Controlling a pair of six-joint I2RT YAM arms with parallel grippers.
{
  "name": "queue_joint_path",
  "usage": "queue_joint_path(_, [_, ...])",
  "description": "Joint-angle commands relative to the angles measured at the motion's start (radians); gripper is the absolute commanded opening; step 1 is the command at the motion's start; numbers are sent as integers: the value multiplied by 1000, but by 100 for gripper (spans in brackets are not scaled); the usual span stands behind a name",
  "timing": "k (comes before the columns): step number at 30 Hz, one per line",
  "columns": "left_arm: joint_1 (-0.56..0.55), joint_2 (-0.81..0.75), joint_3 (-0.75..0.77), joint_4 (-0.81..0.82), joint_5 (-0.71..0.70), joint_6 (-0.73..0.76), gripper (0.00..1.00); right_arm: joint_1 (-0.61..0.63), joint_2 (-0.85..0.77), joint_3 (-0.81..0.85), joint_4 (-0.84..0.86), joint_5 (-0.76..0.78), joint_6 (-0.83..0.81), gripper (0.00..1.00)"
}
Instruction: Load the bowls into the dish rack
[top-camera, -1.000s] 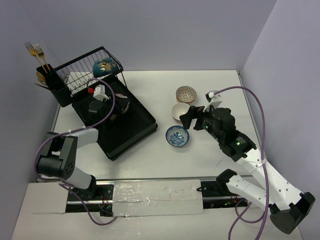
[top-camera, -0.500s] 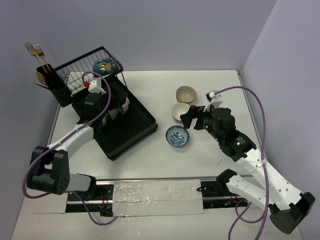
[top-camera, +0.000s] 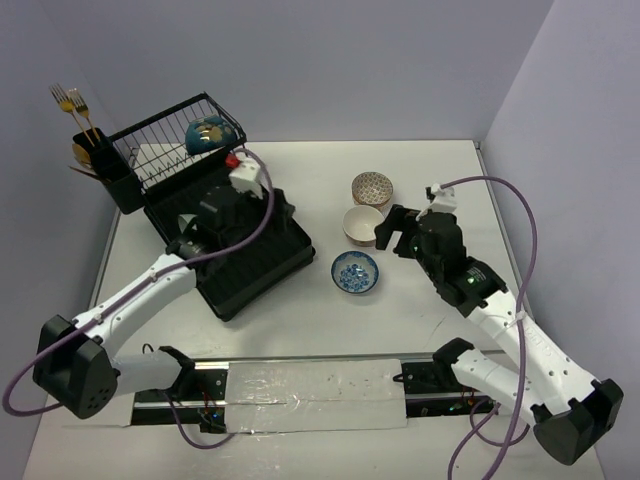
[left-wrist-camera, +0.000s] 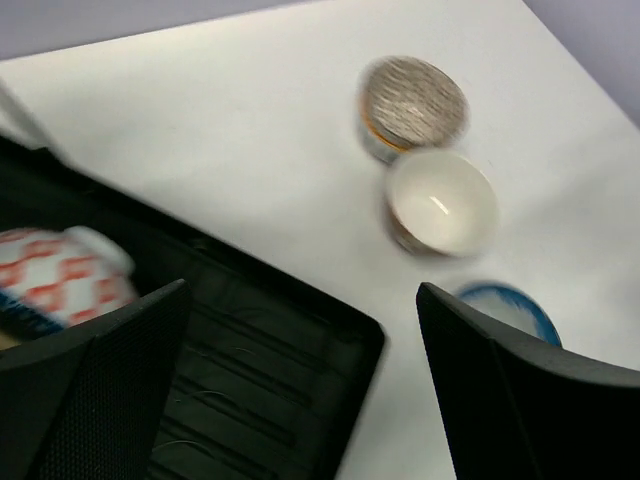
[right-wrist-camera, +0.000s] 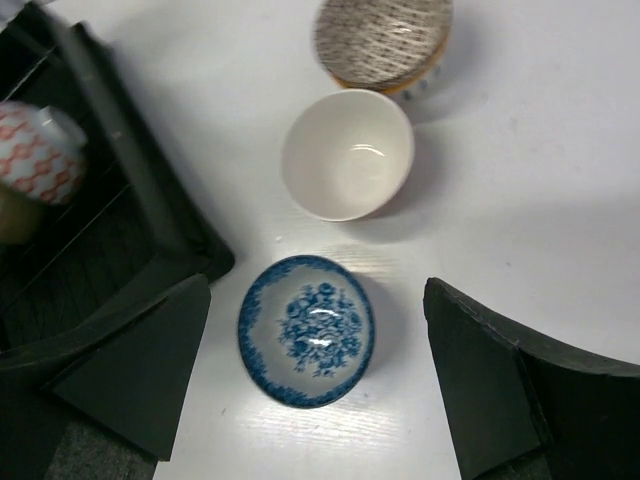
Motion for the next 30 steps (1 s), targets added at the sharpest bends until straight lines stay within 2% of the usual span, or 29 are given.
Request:
queue_joint_path(1, [-133,-13,54,-119,27,232,99,-89,11,-25,-59,32,99,95])
queue_joint_path(6, [-343,111,149,-210,67,398,99,-290,11,-68,-89,-70,145,97])
queue_joint_path(10, [-449,253,255,-288,107,458,99,-363,10,-99,-110,-88,156,98])
queue_joint_path(14, [-534,413,381,-375,148,506,96,-377,-2,-114,-121,-53,161,98])
queue_joint_path(19, [-574,514,435,-441,176,527,91,-387,-5,-136,-115,-37,158,98])
queue_joint_path(30, [-578,643,432,-371,122,553,77,-387,8,-156,-76,-73,158,98])
